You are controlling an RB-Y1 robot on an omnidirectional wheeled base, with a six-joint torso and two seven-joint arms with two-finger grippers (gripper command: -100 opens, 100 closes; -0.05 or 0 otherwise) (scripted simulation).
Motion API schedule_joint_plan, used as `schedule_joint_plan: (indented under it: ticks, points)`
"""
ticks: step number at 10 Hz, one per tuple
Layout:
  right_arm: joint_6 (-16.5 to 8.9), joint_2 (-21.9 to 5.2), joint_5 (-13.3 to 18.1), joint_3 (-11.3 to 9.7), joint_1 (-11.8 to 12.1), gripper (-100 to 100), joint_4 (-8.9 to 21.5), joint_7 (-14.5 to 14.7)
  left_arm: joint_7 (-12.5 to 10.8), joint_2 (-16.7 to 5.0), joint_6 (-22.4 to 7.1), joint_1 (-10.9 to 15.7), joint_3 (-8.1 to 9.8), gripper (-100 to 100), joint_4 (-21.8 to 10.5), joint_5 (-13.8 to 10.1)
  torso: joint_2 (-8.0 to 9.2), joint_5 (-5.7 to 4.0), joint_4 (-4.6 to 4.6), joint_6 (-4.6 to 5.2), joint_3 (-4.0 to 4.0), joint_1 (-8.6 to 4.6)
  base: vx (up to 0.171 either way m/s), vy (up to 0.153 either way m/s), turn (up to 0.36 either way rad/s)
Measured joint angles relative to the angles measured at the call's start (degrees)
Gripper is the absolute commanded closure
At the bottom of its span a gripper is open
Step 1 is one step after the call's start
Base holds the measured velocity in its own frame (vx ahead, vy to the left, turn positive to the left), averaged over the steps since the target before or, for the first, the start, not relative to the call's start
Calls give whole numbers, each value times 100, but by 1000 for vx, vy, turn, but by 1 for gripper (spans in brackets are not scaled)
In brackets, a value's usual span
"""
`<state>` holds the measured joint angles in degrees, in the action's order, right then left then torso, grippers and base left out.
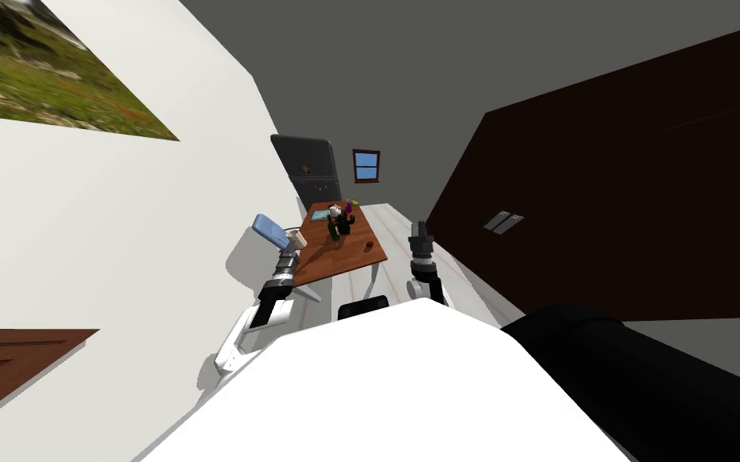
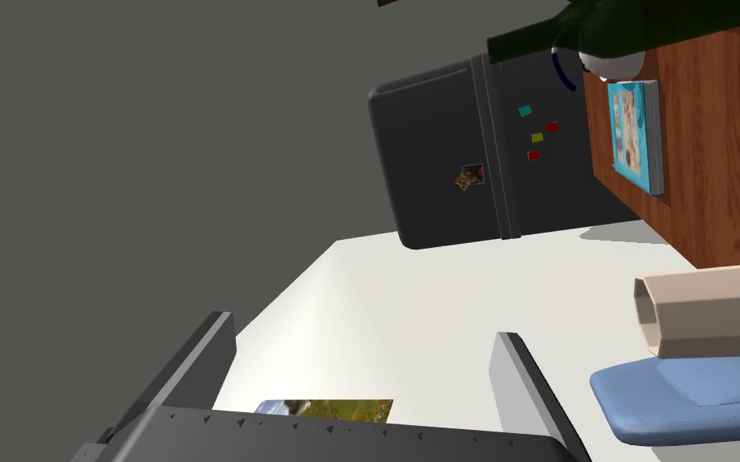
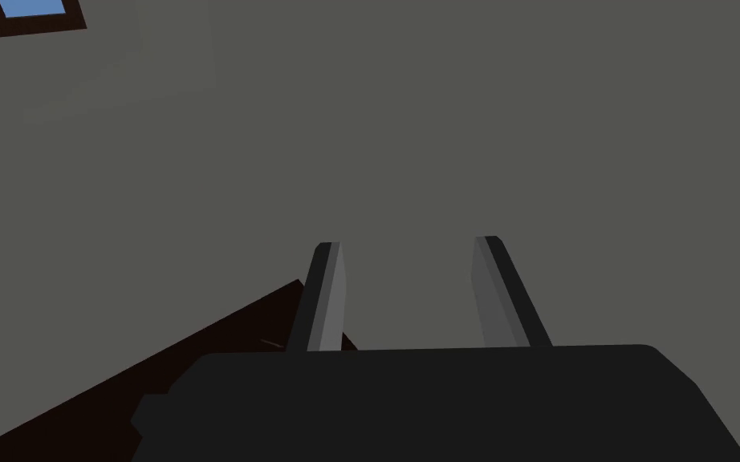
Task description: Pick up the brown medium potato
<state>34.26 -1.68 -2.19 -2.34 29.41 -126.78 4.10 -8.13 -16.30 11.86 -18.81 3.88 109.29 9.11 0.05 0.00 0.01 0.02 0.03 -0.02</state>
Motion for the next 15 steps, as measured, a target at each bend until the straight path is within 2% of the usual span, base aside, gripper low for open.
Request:
schedule_joint_plan:
  ticks: [2, 5, 8, 11, 13, 15]
  points:
    - [0, 0, 0, 0, 0, 0, 0, 0, 0, 0, 0, 0, -1, -100, 0, 0, 1, -1, 0, -1, 1, 0, 22, -59, -32]
    - [0, 2, 0, -2, 0, 0, 0, 0, -141, 46, -138, 268, -255, -100, -255, -47, -6, -15, -2, 2, -4, -66, 18, -189, -68]
    - [0, 2, 0, -2, 0, 0, 0, 0, -345, 45, -453, 632, -534, -100, -540, -163, -22, -16, -5, 2, -12, -73, 55, -193, -126]
    - [0, 2, 0, -2, 0, 0, -1, 0, -563, 63, -790, 980, -813, -100, -947, -346, -11, -18, -3, 1, -6, -76, 29, -184, -121]
    - [0, 1, 0, -1, 0, 0, 0, 0, -686, 54, -976, 1274, -923, -100, -1326, -483, -7, -12, -2, 1, -5, -49, 28, -109, -152]
    - [0, 1, 0, -1, 0, 0, 0, 0, -752, 136, -1225, 1513, -1033, -100, -1632, -590, -7, -9, -2, 0, -4, -34, 28, -86, -178]
